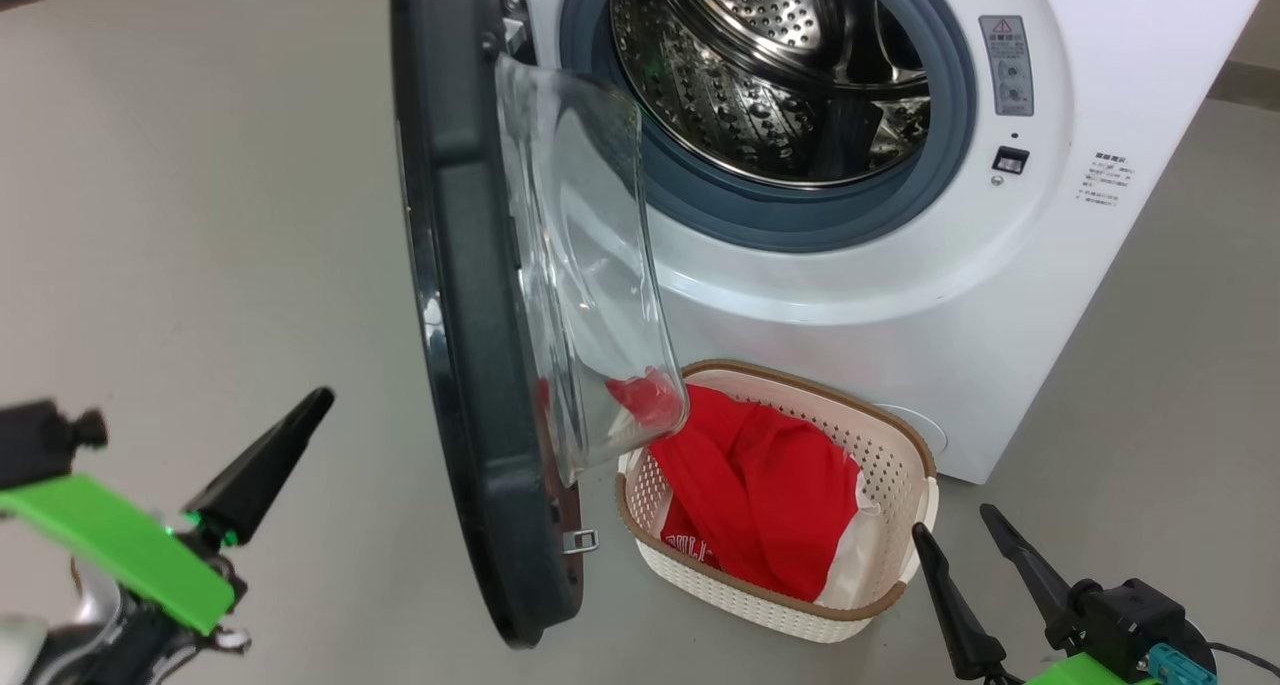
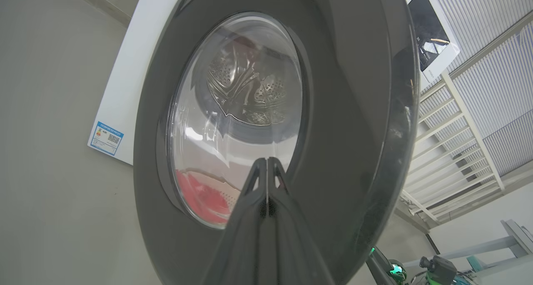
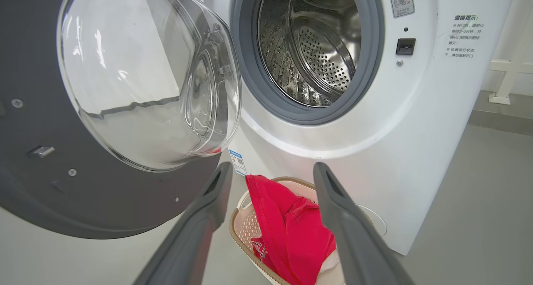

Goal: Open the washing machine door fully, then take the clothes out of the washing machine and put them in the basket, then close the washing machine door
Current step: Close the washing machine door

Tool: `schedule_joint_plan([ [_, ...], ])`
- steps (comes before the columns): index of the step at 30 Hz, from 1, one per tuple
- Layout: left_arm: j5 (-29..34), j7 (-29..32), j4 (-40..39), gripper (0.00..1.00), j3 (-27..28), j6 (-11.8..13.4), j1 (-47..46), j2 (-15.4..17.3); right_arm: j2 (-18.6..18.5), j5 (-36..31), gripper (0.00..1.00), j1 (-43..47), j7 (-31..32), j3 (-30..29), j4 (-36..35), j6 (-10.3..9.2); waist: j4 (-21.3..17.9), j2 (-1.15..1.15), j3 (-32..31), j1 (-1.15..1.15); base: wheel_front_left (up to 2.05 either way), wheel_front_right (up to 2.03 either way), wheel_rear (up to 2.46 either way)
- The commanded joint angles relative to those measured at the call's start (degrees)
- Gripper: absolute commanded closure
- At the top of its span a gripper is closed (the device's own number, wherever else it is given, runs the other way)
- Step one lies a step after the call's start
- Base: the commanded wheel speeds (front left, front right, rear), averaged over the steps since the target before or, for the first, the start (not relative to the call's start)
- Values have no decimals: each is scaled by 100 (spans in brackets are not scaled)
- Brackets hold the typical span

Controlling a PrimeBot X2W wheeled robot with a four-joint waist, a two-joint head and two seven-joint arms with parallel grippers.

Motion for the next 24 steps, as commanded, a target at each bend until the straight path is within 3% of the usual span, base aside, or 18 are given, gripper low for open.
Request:
schedule_joint_plan([
  [1,67,-191,-31,93,236,-40,-69,243,-61,21,0,-135,-36,120,-124,36,37,0,-36,0,0,0,0],
  [4,-23,-638,191,90,230,-40,202,156,-73,28,0,-178,-36,150,-121,36,58,0,-43,0,0,0,0],
  [5,-50,-777,259,79,234,-40,288,130,-76,30,0,-195,-36,172,-116,36,61,0,-45,0,0,0,0],
  [8,-50,-1033,367,74,189,-40,471,96,-78,35,0,-227,-36,207,-100,36,68,0,-50,0,0,0,0],
  [11,-62,-1396,494,54,124,-40,735,46,-88,51,0,-268,-36,250,-82,36,80,0,-47,0,0,0,0],
  [12,-68,-1660,600,15,99,-40,893,-5,-103,65,0,-293,-36,281,-68,36,88,0,-42,0,0,0,0],
  [13,-57,-1803,667,0,88,-40,961,-34,-112,72,0,-308,-36,293,-63,36,91,0,-33,0,0,0,0],
  [24,607,-2708,1542,0,-219,-40,1280,-451,-88,95,0,-350,-36,276,-58,36,97,0,27,0,0,0,0],
])
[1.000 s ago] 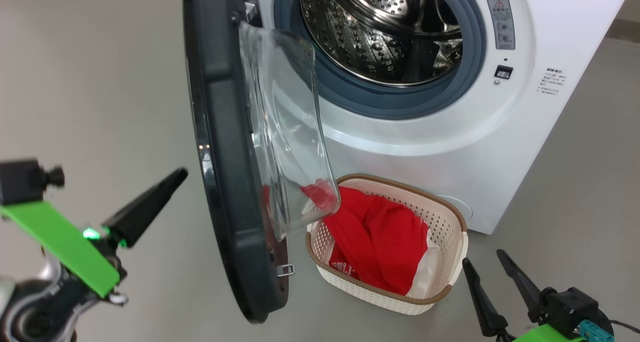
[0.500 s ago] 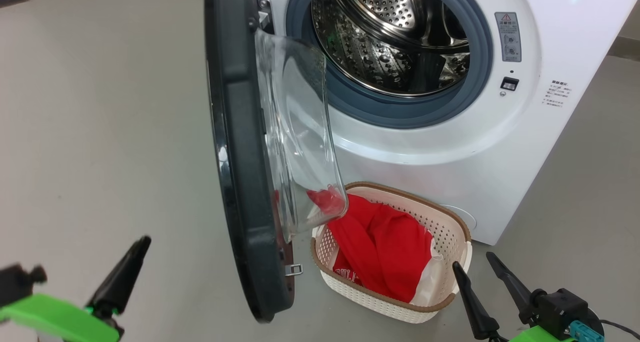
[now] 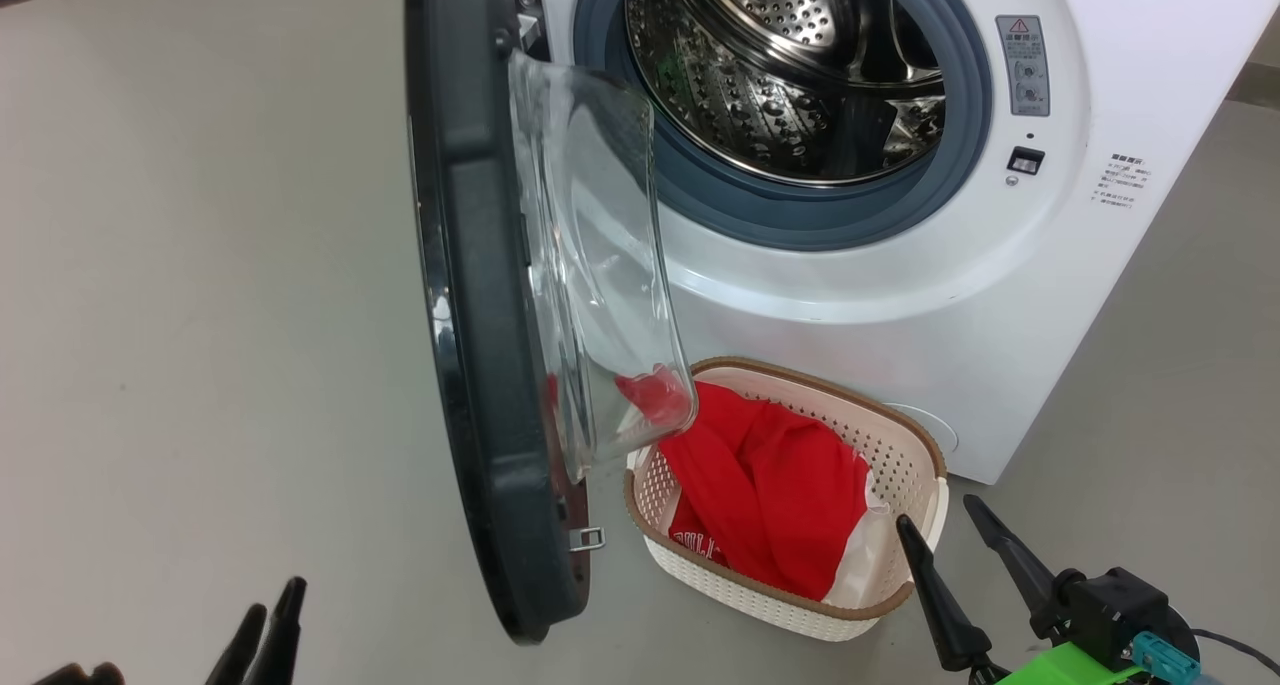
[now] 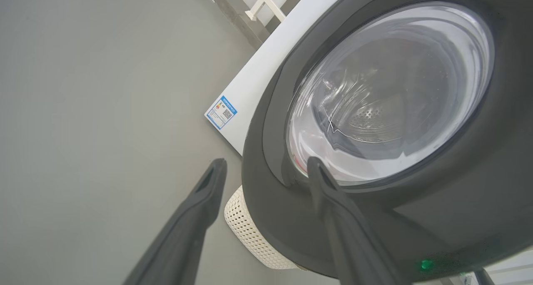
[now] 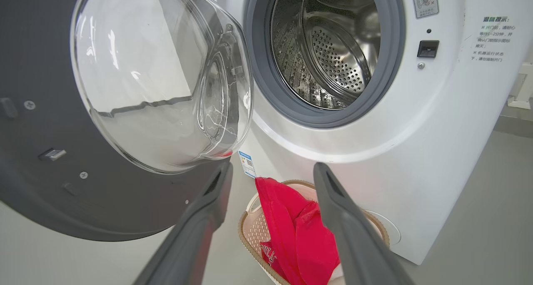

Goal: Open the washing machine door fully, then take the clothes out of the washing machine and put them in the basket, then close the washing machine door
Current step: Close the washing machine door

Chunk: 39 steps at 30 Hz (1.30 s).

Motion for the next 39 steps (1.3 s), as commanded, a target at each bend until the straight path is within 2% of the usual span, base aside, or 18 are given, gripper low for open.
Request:
schedule_joint_plan([
  [1,265,-80,45,0,288,-38,-122,97,-54,41,0,-178,-36,77,-118,36,3,0,5,0,0,0,0],
  [8,2335,-90,334,0,1319,-38,104,-710,3,46,0,-130,-36,-11,-122,36,5,0,4,0,0,0,0],
  [14,4293,-91,103,0,2406,-38,323,-1443,36,36,0,-105,-36,-110,-128,36,4,0,-1,0,0,0,0],
  [18,5310,-91,-177,0,2798,-38,446,-1854,71,23,0,-89,-36,-196,-147,36,-3,0,-8,0,0,0,0],
  [20,5732,-91,-328,0,2899,-38,488,-1944,83,19,0,-71,-36,-225,-155,36,-7,0,-18,0,0,0,0],
  [26,6485,-91,-513,0,3058,-38,619,-2147,104,8,0,16,-36,-296,-190,36,-22,0,-52,0,0,0,0],
  [39,6759,-92,-358,0,2950,-38,679,-2255,171,-28,0,123,-36,-301,-182,36,-38,0,-93,0,0,0,0],
])
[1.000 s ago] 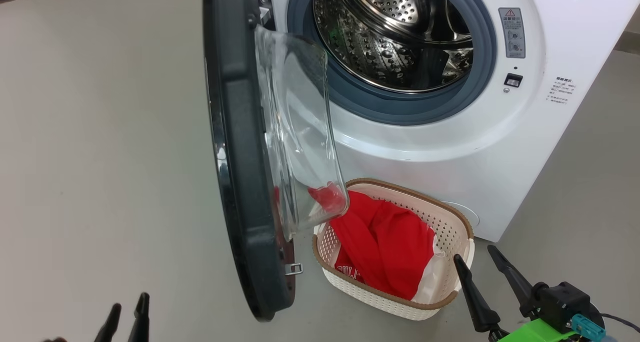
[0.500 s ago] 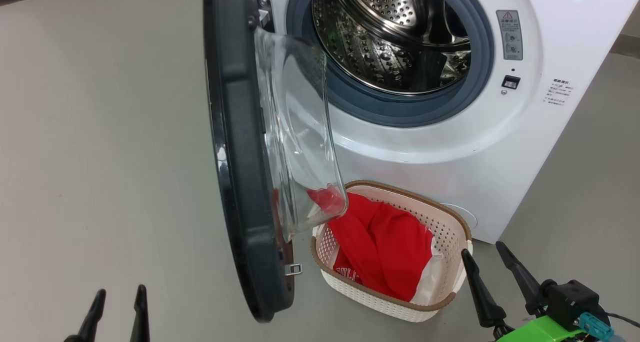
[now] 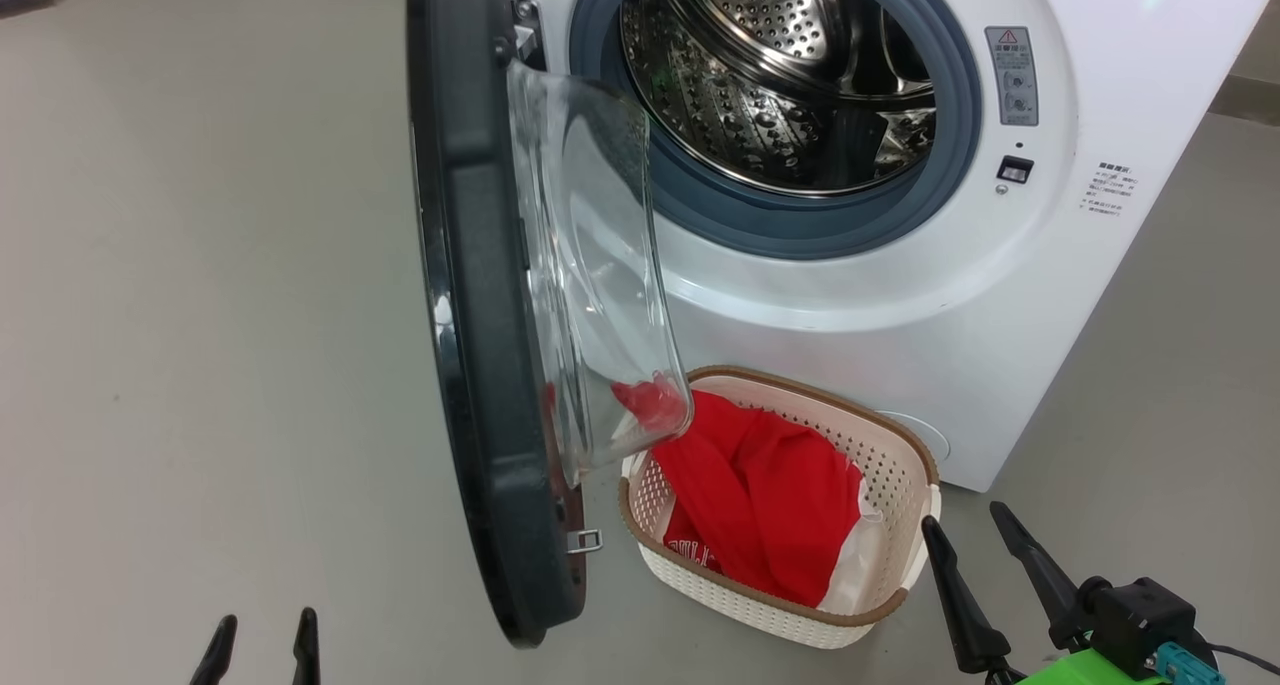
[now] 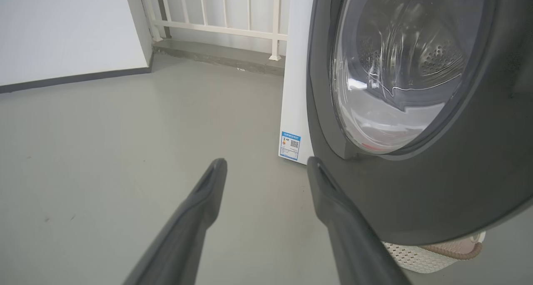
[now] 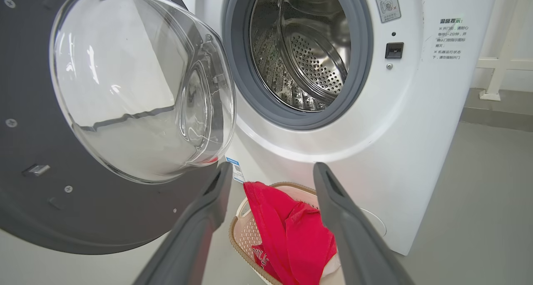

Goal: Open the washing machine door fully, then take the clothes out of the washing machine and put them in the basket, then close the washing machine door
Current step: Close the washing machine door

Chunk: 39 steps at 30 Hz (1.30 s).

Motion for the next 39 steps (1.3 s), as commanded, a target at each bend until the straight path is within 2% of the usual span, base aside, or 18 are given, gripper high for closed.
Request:
schedule_joint_plan([
  [1,80,-70,-155,0,184,-32,-143,41,-44,-29,0,-52,-36,95,-152,36,3,0,7,0,0,0,0],
  [10,1,-70,-178,0,244,-32,-191,-3,-49,-28,0,-107,-36,131,-126,36,14,0,36,0,0,0,0],
  [13,-252,-70,-105,0,209,-32,-211,-21,-40,-22,0,-111,-36,132,-118,36,11,0,31,0,0,0,0],
  [14,-350,-70,-87,21,142,-32,-232,-10,-36,-17,0,-110,-36,131,-116,36,9,0,32,0,0,0,0],
  [15,-469,-70,-80,54,103,-32,-260,7,-33,-13,0,-110,-36,128,-113,36,10,0,33,0,0,0,0],
  [16,-605,-70,-79,80,63,-32,-289,9,-30,-11,0,-111,-36,125,-110,36,9,0,34,0,0,0,0],
  [17,-705,-70,-91,100,7,-32,-321,47,-26,-10,0,-114,-36,121,-106,36,9,0,36,0,0,0,0],
  [22,-1333,-70,-218,100,-240,-32,-557,361,-6,-24,0,-139,-36,107,-115,36,-1,0,94,0,0,0,0],
  [25,-2168,-70,-422,100,-218,-32,-771,481,-8,-26,0,-161,-36,98,-124,36,-33,0,141,0,0,0,0],
  [27,-3043,-70,-579,100,-164,-32,-911,519,-5,-36,0,-164,-36,80,-137,36,-59,0,171,0,0,0,0],
  [30,-4439,-70,-857,100,-263,-32,-1047,796,-1,-42,0,-179,-36,59,-138,36,-119,0,226,0,0,0,0],
  [32,-5353,-54,-1072,100,-451,-32,-1077,1096,2,-41,0,-192,-36,55,-138,36,-161,0,259,0,0,0,0],
  [33,-5353,-54,-1072,100,-451,-32,-1077,1096,2,-41,0,-192,-36,55,-138,36,-161,0,259,0,0,0,0],
  [35,-6248,160,-1339,100,-609,-32,-1073,1353,8,-39,0,-207,-36,46,-137,36,-199,0,285,0,0,0,0],
  [39,-7589,812,-1959,100,-789,-32,-986,1762,24,-52,0,-233,-36,45,-152,36,-266,0,351,0,0,0,0],
])
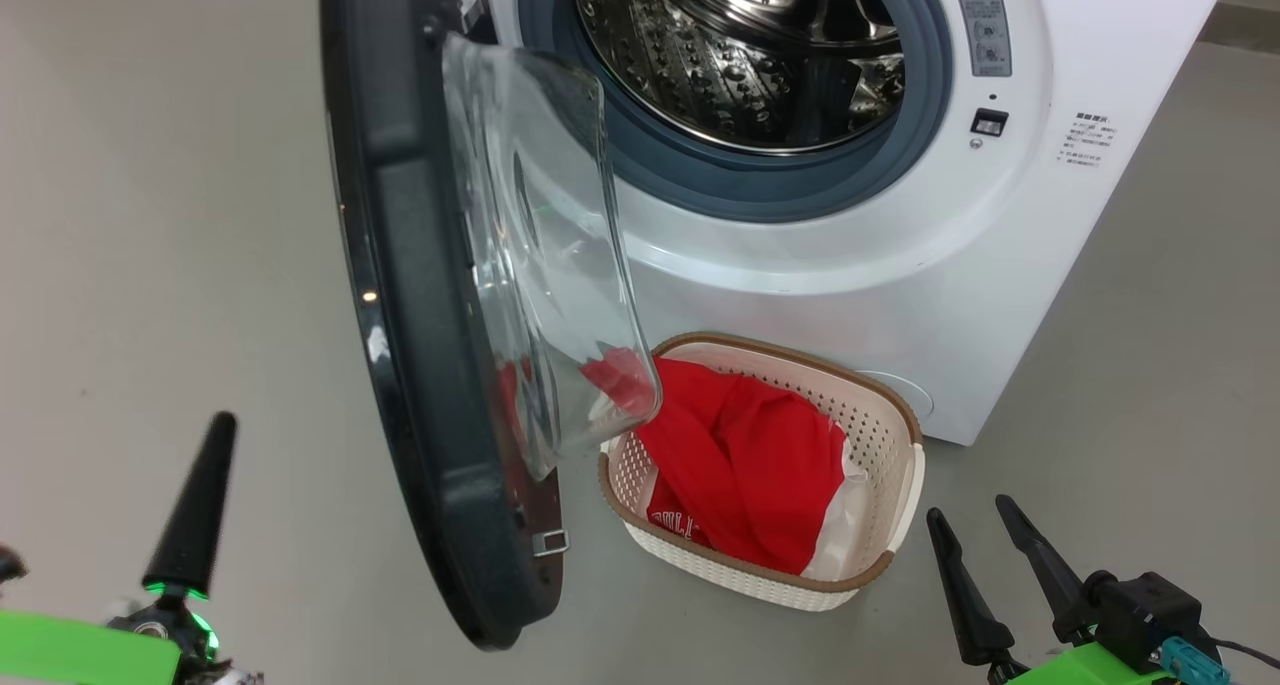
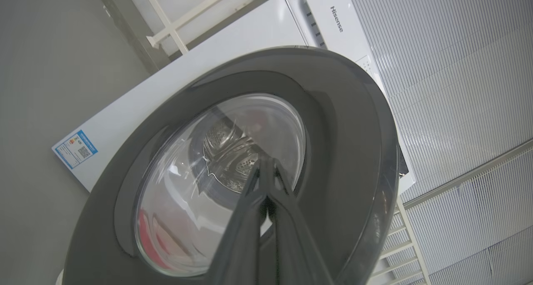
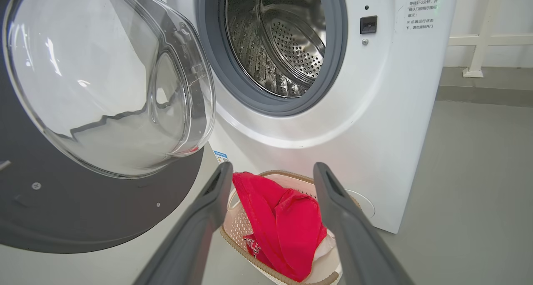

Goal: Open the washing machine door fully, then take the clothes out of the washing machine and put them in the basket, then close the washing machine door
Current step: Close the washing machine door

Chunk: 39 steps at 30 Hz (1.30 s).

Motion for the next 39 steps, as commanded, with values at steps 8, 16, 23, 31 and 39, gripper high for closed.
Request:
schedule_joint_plan([
  [8,-1037,1860,-612,100,34,-32,-10,525,-65,-42,0,-302,-36,117,-170,36,-119,0,167,0,0,0,0],
  [16,-992,2624,-783,100,175,-32,-3,224,-93,-57,0,-323,-36,114,-175,36,-194,0,212,0,0,0,0],
  [23,-788,3031,-932,100,187,-32,-3,-60,-88,-63,0,-337,-36,137,-182,36,-285,0,230,0,0,0,0],
  [31,-363,3018,-863,100,-106,-32,-331,-331,-65,-49,0,-379,-36,140,-178,36,-457,0,277,0,0,0,0],
  [39,-182,2778,-724,100,-558,-32,-832,-559,-30,-48,0,-446,-36,90,-207,36,-734,0,404,0,0,0,0],
])
